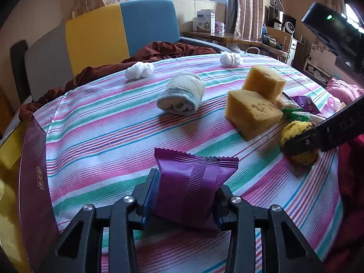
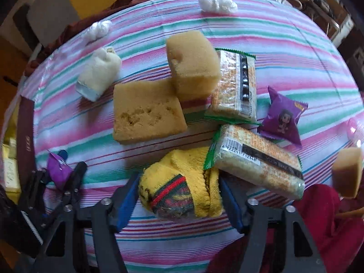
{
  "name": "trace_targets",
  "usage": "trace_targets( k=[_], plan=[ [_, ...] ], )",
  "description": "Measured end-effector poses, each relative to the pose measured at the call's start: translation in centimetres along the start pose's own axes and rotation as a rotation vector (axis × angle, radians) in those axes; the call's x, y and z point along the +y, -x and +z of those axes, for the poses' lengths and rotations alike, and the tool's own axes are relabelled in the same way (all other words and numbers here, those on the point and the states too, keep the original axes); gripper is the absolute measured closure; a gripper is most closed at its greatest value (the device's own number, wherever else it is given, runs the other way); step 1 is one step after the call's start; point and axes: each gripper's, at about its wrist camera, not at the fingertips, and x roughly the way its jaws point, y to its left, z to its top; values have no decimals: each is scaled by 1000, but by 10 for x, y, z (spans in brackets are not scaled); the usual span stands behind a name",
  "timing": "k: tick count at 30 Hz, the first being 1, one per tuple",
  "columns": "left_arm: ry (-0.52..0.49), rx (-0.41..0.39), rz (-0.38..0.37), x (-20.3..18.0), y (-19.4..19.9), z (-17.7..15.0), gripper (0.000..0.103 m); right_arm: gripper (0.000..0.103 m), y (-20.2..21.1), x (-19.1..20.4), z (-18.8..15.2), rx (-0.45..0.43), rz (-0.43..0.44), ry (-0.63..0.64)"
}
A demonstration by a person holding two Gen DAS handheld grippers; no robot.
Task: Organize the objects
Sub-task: 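Hold the purple packet in left tool while right tool grasps the yellow towel bundle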
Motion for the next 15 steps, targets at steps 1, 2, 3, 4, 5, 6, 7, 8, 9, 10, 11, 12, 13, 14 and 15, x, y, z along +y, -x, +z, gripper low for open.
trace_targets(
  k=[1, 2, 3, 4, 5, 6, 7, 8, 9, 10, 11, 12, 13, 14, 15],
  plan=[
    [-1, 0, 1, 0, 0, 0, 61, 46, 0, 3, 0, -8, -7, 12],
    [-2, -1, 2, 0, 0, 0, 61, 50, 1, 3, 0, -19, -4, 16],
    [-4, -1, 3, -1, 1, 0, 61, 52, 3, 3, -1, -25, 13, 19],
    [-6, -1, 4, 0, 0, 0, 61, 53, 5, 3, -2, -39, 43, 27],
    [-6, 1, 4, 0, 1, 0, 62, 54, 9, 3, -3, -57, 80, 39],
    [-6, 4, 5, 0, 1, 0, 62, 54, 13, 3, -4, -76, 115, 54],
    [-10, 7, 8, -1, 2, 0, 62, 54, 16, 4, -5, -93, 144, 65],
    [-15, 9, 11, -2, 4, -1, 62, 54, 18, 3, -6, -107, 165, 70],
    [-16, 14, 11, -2, 5, -1, 63, 54, 20, 1, -7, -117, 181, 69],
    [-9, 23, 8, -1, 8, -1, 63, 54, 22, -1, -7, -125, 192, 65],
    [2, 34, 1, 0, 11, -2, 64, 54, 23, -1, -6, -130, 200, 62],
    [13, 43, -10, 0, 15, -4, 64, 54, 24, -3, -6, -135, 208, 60],
    [17, 46, -24, -1, 20, -6, 64, 54, 26, -3, -5, -142, 214, 60],
    [9, 35, -33, -4, 28, -8, 64, 54, 27, -4, -5, -147, 220, 60],
    [-7, 19, -36, -8, 38, -10, 64, 54, 25, 2, -3, -149, 222, 59]
  ],
)
